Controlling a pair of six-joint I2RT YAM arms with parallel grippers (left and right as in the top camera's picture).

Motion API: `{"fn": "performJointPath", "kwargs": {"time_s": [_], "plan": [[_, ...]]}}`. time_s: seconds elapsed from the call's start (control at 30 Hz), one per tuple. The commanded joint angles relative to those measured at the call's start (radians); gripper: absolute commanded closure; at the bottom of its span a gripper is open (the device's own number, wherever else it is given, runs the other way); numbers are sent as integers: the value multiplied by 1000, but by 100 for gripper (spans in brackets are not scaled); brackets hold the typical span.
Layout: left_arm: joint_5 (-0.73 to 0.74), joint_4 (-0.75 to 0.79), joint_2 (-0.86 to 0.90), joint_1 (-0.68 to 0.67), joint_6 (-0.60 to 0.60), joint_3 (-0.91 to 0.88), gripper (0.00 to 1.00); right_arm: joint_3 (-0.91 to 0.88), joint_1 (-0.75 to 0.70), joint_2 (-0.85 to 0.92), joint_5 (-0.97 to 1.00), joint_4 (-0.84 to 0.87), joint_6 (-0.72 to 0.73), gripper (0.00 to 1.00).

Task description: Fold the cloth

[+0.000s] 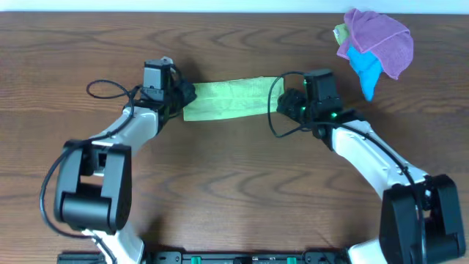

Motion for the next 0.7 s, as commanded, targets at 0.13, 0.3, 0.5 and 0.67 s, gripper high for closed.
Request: {"fn": "performJointPath", "kwargs": {"time_s": [0.13,0.3,0.5,0.67], "plan": [[-21,0,109,-4,16,48,92,-14,-17,-12,-32,17,24,35],[-22,-8,127,-4,-2,48,94,-63,-18,12,-51,82,83,34],[-21,-8,127,-4,-1,48,94,-150,-17,39,-82,220,167,33],[-11,-12,127,-4,-2,48,94,-183,-16,58,-92,257,192,33]]}}
